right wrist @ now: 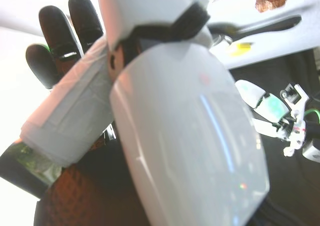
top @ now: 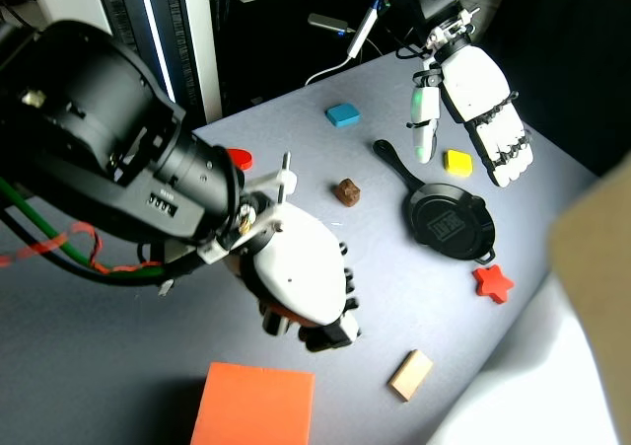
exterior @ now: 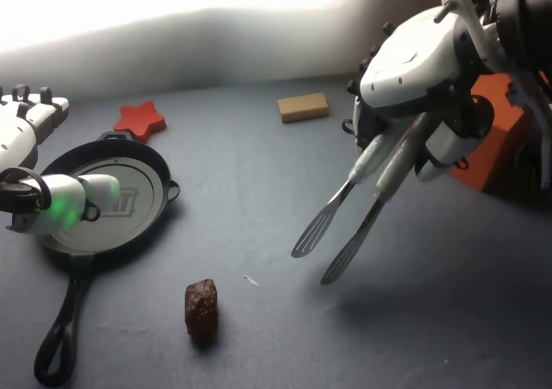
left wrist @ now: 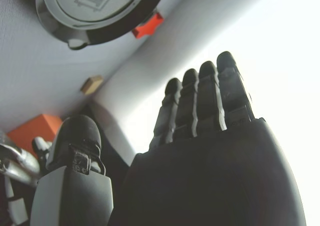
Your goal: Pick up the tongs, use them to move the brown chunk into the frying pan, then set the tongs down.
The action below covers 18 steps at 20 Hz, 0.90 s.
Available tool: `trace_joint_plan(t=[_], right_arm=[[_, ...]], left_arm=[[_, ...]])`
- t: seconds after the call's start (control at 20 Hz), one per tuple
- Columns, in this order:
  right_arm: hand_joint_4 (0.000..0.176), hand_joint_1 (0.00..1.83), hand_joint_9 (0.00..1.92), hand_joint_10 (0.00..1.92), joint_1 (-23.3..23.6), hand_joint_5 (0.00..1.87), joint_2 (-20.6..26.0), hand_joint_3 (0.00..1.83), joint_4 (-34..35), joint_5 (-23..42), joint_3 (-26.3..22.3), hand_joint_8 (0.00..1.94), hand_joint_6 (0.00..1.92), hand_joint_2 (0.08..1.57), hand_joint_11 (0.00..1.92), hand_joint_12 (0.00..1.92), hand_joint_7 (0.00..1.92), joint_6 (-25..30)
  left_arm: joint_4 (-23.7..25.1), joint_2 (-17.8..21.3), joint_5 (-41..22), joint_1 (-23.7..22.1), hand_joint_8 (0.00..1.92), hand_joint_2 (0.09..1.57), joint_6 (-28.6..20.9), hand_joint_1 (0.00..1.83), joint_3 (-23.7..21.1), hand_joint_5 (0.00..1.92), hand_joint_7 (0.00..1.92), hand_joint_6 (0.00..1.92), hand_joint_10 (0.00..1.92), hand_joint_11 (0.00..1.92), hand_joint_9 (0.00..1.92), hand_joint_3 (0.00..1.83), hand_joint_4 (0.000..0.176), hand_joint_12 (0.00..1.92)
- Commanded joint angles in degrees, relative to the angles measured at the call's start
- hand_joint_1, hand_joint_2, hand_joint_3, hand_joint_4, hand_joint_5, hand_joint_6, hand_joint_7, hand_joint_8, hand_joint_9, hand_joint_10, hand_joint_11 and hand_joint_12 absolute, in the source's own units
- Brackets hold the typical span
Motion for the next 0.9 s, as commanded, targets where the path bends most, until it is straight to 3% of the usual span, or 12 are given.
trace_joint_plan(t=[0.0,0.2,0.5,0.85], right_arm=[[0.0,1.17,0.87,0.27,1.0,0.87,0.5,0.0,-2.0,-5.3,-0.2,0.03,0.07,1.11,0.39,1.4,0.98,0.3],[0.0,1.16,0.87,0.26,0.8,0.89,0.5,0.0,-2.0,-9.4,-1.2,0.02,0.07,1.12,0.41,1.38,0.99,1.0],[0.0,1.16,0.87,0.24,-2.2,0.89,0.9,0.0,-2.0,-15.4,-3.5,0.01,0.05,1.13,0.42,1.37,0.98,8.1],[0.0,1.14,0.87,0.23,-2.4,0.87,1.6,0.0,-2.0,-17.0,-4.9,0.0,0.04,1.13,0.39,1.42,0.97,13.2]], left_arm=[[3.1,0.4,-4.2,-0.2,0.0,1.26,-0.1,0.08,-0.1,0.0,0.0,0.0,0.0,0.0,0.0,0.0,0.0,0.0],[3.1,0.4,-4.2,-0.1,0.0,1.25,-0.2,0.09,-0.1,0.0,0.0,0.0,0.0,0.0,0.0,0.0,0.0,0.0],[3.1,0.4,-4.8,0.2,0.0,1.25,-0.7,0.09,-0.3,0.0,0.0,0.0,0.0,0.0,0.0,0.0,0.0,0.01],[3.1,0.4,-4.9,0.2,0.0,1.25,-0.7,0.06,-0.4,0.0,0.0,0.0,0.0,0.0,0.0,0.0,0.0,0.01]])
